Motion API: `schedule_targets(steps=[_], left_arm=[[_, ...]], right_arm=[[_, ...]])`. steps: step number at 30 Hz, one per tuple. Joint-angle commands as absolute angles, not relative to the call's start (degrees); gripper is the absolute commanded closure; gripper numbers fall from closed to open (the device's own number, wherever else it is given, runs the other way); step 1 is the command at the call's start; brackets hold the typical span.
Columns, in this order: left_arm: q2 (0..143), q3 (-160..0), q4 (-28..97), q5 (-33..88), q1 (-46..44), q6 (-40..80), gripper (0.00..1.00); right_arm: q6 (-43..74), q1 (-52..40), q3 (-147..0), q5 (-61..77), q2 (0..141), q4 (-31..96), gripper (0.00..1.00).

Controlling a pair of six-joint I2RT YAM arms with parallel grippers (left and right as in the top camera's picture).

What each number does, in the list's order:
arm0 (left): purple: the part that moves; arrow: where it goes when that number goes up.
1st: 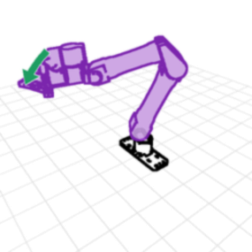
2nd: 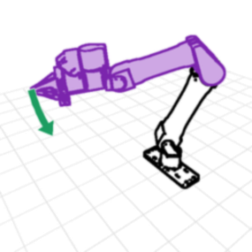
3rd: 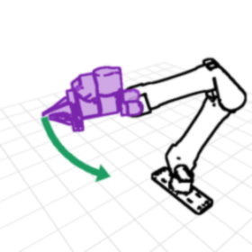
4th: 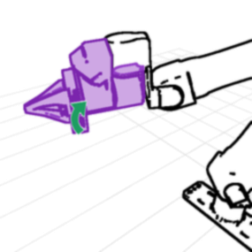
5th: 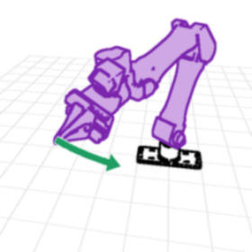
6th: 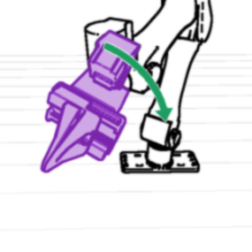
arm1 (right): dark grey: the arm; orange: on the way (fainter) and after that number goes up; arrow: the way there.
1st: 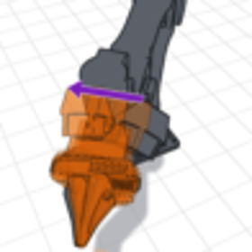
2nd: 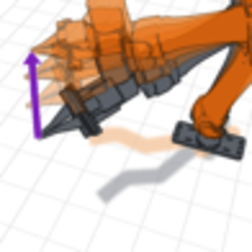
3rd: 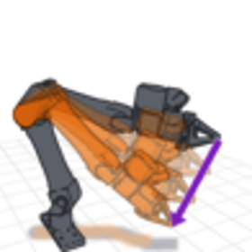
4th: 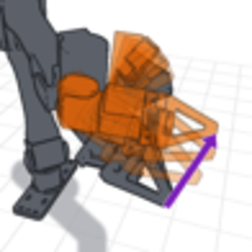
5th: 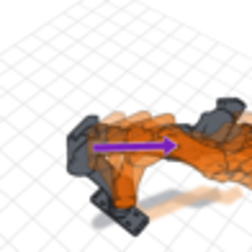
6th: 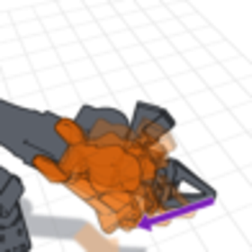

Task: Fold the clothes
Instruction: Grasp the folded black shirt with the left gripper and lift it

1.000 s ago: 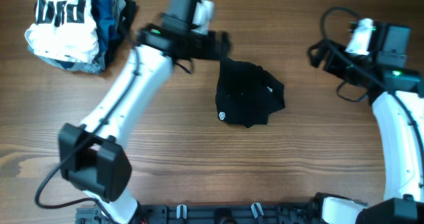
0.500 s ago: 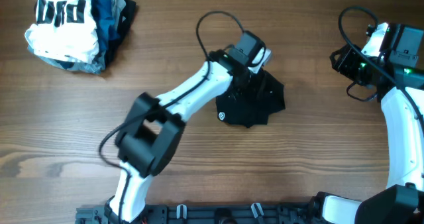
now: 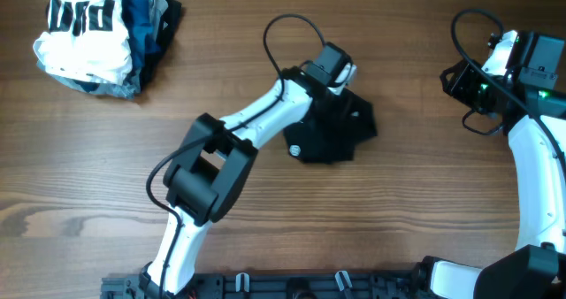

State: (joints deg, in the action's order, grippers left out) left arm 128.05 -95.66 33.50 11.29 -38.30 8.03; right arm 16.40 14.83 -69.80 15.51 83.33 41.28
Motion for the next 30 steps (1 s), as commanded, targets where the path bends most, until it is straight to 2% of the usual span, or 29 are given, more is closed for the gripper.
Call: schedule_targets(steps=[1, 4, 5, 7, 10, 13, 14, 16, 25, 28, 30], left_arm=[[131.7, -94.0, 40.4, -8.3, -30.6, -7.0, 0.96], [131.8, -93.9, 41.8, -15.1, -26.7, -13.3, 0.92], [131.8, -93.9, 41.5, -16.8, -25.1, -15.2, 0.87], [131.8, -93.9, 40.4, -17.6, -22.2, -19.1, 0.64], [131.6, -94.0, 38.5, -17.7, -18.8, -24.1, 0.38], [130.0, -95.3, 38.2, -18.3, -17.8, -28.1, 0.19], [129.3, -96.1, 38.2, -18.5, -18.0, -28.1, 0.16], [127.7, -97.8, 38.2, -18.5, -18.7, -27.6, 0.12], [120.4, -102.3, 40.5, -13.2, -25.5, -29.3, 0.08], [120.4, -102.3, 47.8, -12.0, -27.6, -29.8, 0.08], [121.3, -102.3, 57.8, -10.3, -28.3, -27.7, 0.09]], right_arm=[[15.4, 14.9, -69.7, 14.7, 83.8, 41.2, 0.55], [15.4, 14.9, -69.7, 14.8, 83.8, 41.2, 0.55], [15.4, 14.9, -69.7, 14.8, 83.8, 41.2, 0.55], [15.4, 14.9, -69.7, 14.8, 83.9, 41.2, 0.55], [15.2, 14.9, -69.6, 14.8, 84.0, 41.2, 0.54], [15.0, 14.9, -69.6, 14.8, 84.5, 41.1, 0.54], [15.0, 14.9, -69.6, 14.8, 84.7, 41.1, 0.54], [15.1, 14.9, -69.6, 14.8, 85.1, 40.9, 0.54], [15.2, 14.9, -69.6, 14.8, 87.2, 40.8, 0.53], [15.1, 14.9, -69.6, 14.8, 87.2, 40.8, 0.46], [15.0, 14.9, -69.6, 14.8, 87.3, 40.8, 0.38]])
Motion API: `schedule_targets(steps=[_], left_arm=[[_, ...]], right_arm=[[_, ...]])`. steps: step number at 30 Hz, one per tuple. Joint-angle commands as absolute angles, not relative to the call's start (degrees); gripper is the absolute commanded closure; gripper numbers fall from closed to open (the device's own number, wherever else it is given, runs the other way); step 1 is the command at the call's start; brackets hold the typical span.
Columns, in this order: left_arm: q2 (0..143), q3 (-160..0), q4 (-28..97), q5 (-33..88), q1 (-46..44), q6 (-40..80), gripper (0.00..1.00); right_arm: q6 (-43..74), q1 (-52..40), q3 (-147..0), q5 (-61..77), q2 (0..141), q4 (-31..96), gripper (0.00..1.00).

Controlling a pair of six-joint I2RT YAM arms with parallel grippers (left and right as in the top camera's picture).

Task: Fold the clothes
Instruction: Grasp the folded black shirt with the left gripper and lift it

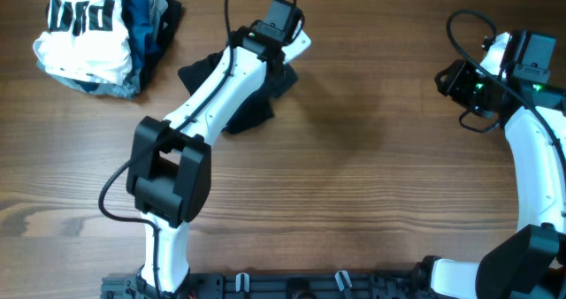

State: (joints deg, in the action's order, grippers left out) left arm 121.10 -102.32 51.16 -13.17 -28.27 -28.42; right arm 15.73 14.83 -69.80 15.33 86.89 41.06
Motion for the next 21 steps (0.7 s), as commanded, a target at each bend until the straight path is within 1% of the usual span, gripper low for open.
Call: schedule_targets(steps=[1, 3, 12, 16, 21], left_arm=[[121.5, -102.2, 59.3, -9.3, -28.2, -27.1, 0.1], [121.8, -101.5, 60.0, -8.7, -27.4, -24.7, 0.11], [121.8, -96.4, 60.1, 0.3, -24.3, -24.6, 0.13], [121.8, -94.0, 60.3, 0.7, -24.3, -24.6, 0.16], [121.8, -89.8, 58.7, 0.6, -24.6, -24.6, 0.17]], right_arm=[[15.0, 14.9, -69.6, 14.8, 87.3, 40.8, 0.37], [15.0, 14.9, -69.6, 14.8, 87.3, 40.8, 0.37], [15.0, 14.9, -69.6, 14.8, 87.3, 41.5, 0.35], [15.0, 14.9, -69.6, 14.9, 87.3, 41.6, 0.35], [15.0, 14.9, -69.6, 14.8, 87.3, 41.6, 0.35]])
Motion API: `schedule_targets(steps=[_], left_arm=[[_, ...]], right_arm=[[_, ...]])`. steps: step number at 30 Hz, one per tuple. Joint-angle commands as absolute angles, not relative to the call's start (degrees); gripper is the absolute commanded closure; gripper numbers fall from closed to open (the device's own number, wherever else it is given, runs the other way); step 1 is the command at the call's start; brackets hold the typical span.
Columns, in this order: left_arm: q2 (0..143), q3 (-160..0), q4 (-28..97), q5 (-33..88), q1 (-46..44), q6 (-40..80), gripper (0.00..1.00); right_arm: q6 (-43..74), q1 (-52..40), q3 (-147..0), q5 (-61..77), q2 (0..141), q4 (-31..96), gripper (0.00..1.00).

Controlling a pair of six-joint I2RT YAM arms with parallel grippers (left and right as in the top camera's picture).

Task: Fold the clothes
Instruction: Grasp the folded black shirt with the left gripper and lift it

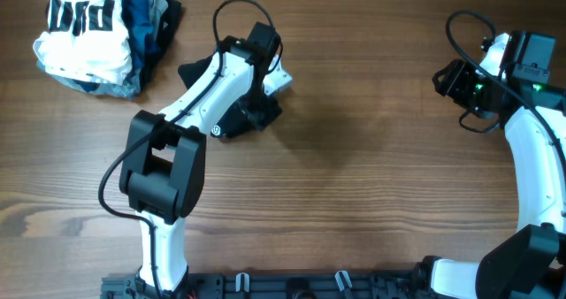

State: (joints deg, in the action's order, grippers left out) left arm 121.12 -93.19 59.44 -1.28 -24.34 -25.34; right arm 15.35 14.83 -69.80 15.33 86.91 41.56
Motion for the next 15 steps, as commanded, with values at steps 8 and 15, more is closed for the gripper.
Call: schedule_targets(steps=[8, 15], left_arm=[[121.8, -82.2, 49.6, -0.4, -24.6, -24.6, 0.22], [121.8, -76.6, 38.2, -6.3, -24.5, -21.6, 0.31]], right_arm=[[15.0, 14.9, -69.6, 14.8, 87.3, 41.6, 0.34], [15.0, 14.9, -69.6, 14.8, 87.3, 41.6, 0.35]])
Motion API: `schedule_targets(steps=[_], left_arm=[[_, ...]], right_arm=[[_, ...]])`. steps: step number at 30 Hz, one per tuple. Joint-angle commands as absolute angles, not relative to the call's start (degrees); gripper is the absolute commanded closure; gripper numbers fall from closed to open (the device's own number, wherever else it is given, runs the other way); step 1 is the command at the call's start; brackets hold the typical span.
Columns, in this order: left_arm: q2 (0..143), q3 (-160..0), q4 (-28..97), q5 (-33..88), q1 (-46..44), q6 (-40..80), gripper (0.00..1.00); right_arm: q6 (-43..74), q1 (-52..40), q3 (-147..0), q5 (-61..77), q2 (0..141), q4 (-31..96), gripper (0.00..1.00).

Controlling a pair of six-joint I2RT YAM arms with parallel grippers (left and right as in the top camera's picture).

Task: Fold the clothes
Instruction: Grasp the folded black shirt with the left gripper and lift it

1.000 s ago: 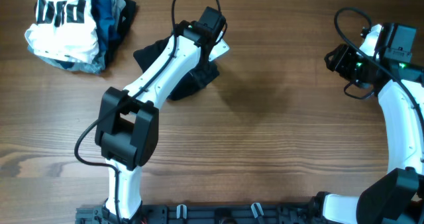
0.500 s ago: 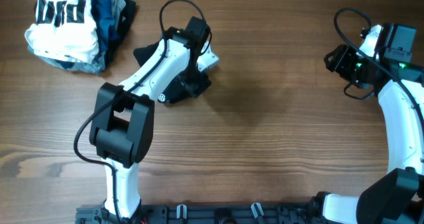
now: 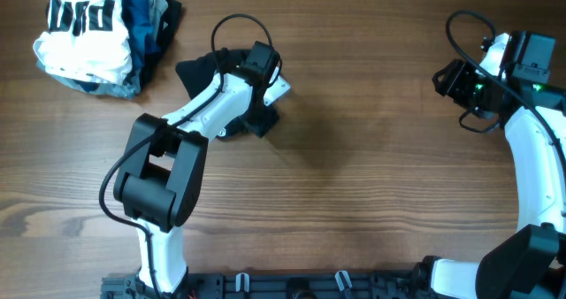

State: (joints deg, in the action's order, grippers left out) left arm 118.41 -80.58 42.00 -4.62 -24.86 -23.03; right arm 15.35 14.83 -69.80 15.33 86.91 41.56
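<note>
A black garment (image 3: 198, 70) lies bunched on the table left of centre, mostly hidden under my left arm, with a corner showing at the upper left and another part at the lower right. My left gripper (image 3: 268, 80) sits low on the garment's right side. Its fingers are hidden beneath the wrist, so whether it grips the cloth does not show. My right gripper (image 3: 447, 78) hangs over bare wood at the far right, away from any cloth, and its jaws are too dark to read.
A pile of clothes (image 3: 88, 38) in white, blue and black sits at the table's back left corner. The arm bases stand along the front edge (image 3: 292, 286).
My left wrist has shifted slightly left and down over the black garment. The garment stays in about the same place. The right arm has not moved.
At first the black garment lay near the table's centre under my left gripper. A second later both were well to the left, closer to the pile. Since then the garment has stayed there, with only small shifts of the left wrist.
</note>
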Motion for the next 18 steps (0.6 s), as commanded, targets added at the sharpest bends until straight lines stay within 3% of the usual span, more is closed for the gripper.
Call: schedule_targets(steps=[1, 6, 9, 18], left_arm=[[121.8, -76.0, 37.0, -6.3, -24.5, -21.6, 0.35], [121.8, -73.6, 32.8, -6.3, -24.5, -21.6, 0.64], [121.8, -72.4, 31.0, -6.3, -24.5, -21.5, 0.94], [121.0, -75.3, 31.7, -7.3, -23.9, -13.5, 0.96]], right_arm=[[15.0, 14.9, -69.6, 14.8, 87.3, 41.6, 0.34], [15.0, 14.9, -69.6, 14.8, 87.3, 41.6, 0.34], [15.0, 14.9, -69.6, 14.8, 87.3, 41.6, 0.34], [15.0, 14.9, -69.6, 14.8, 87.3, 41.6, 0.34]])
